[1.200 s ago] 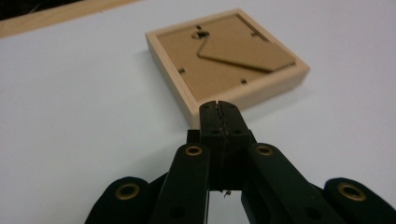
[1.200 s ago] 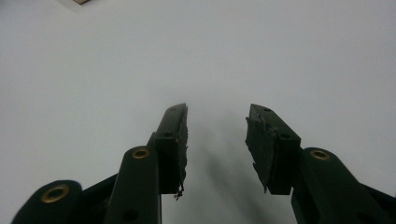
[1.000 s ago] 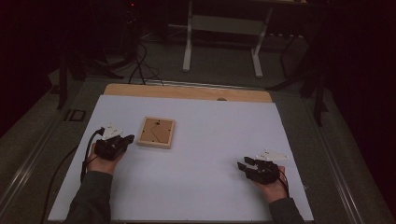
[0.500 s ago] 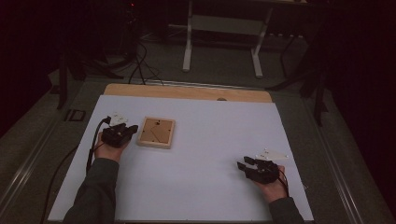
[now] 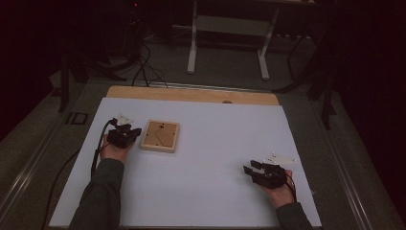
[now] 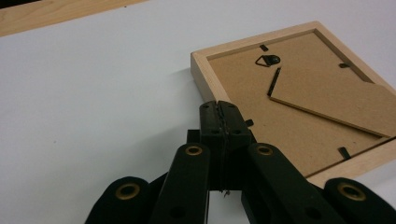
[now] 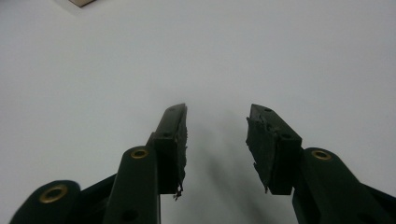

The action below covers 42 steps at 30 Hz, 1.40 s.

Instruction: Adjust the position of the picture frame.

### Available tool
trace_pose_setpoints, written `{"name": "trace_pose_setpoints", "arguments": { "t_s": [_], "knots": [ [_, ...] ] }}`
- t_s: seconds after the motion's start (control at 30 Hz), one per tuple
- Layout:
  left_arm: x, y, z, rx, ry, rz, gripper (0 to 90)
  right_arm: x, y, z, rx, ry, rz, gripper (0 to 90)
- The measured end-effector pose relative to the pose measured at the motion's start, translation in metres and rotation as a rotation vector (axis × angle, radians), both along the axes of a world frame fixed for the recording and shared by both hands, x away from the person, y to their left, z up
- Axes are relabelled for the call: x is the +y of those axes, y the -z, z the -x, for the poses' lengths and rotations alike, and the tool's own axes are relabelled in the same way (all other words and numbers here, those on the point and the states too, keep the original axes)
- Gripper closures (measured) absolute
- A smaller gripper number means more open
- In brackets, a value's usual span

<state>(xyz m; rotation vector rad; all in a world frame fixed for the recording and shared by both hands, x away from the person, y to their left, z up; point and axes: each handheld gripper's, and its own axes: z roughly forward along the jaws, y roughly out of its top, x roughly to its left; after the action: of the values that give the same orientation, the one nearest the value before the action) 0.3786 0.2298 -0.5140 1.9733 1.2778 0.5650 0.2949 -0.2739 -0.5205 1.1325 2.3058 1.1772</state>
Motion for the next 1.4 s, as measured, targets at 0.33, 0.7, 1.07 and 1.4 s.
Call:
{"name": "trace_pose_setpoints", "arguments": {
  "t_s": [0.33, 0.7, 1.07, 1.4],
  "knots": [
    [-0.007, -0.001, -0.005, -0.017, -0.011, 0.019, 82.6, -0.001, 0.000, 0.000, 0.000, 0.005, -0.004, 56.2],
    [-0.014, 0.006, -0.013, 0.020, -0.029, 0.032, 70.4, -0.003, 0.000, -0.001, 0.000, 0.006, -0.008, 55.3],
    [-0.016, 0.008, -0.021, 0.059, -0.052, 0.077, 74.0, -0.005, 0.000, -0.001, -0.001, 0.011, -0.012, 54.2],
    [-0.017, 0.007, -0.021, 0.059, -0.050, 0.068, 80.6, -0.004, 0.000, -0.001, -0.004, 0.010, -0.013, 53.9]
  ]
}}
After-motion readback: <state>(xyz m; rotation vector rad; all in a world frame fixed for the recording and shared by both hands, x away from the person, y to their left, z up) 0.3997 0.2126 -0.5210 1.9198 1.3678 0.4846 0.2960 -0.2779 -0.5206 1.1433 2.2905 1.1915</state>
